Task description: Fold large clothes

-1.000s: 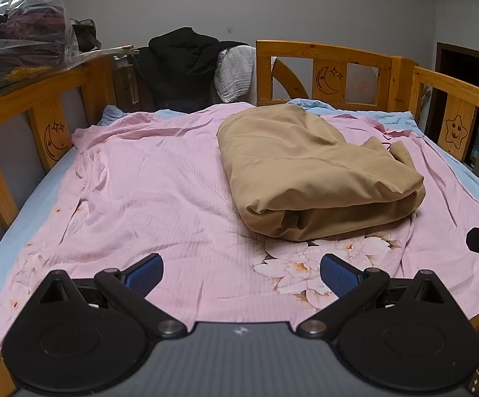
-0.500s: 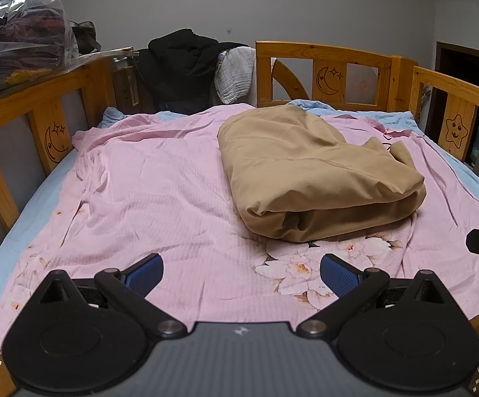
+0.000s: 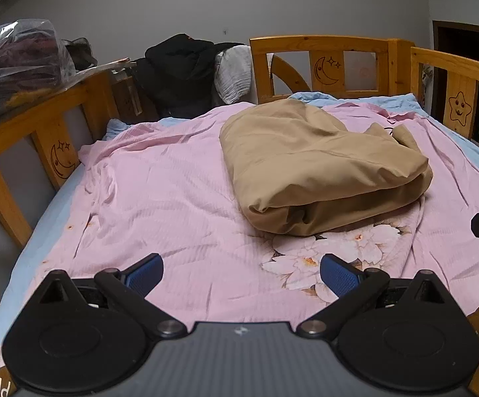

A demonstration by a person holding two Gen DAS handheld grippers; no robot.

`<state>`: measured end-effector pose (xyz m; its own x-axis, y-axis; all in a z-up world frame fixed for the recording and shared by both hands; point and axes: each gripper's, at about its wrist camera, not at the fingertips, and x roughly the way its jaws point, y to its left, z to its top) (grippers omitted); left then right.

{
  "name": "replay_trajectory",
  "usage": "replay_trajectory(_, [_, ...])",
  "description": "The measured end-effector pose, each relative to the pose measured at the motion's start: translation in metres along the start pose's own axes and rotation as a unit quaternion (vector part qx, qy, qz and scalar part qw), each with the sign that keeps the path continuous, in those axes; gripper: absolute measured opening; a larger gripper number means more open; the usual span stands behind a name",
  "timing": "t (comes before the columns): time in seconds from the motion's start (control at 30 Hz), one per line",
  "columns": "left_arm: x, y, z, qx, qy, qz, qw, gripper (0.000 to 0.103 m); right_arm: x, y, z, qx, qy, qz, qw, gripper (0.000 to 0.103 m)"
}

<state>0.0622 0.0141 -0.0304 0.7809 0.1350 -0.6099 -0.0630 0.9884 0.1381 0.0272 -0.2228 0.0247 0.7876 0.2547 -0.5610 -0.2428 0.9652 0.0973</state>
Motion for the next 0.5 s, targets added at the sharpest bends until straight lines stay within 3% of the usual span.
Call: replay_trajectory(0.5, [0.0047,0.0022,0.0068,-0.006,0.002,-0.009,0.9999,0.102,0.0014,-0.004,0.0008,0.006,0.004,0.0,1.0,0.102])
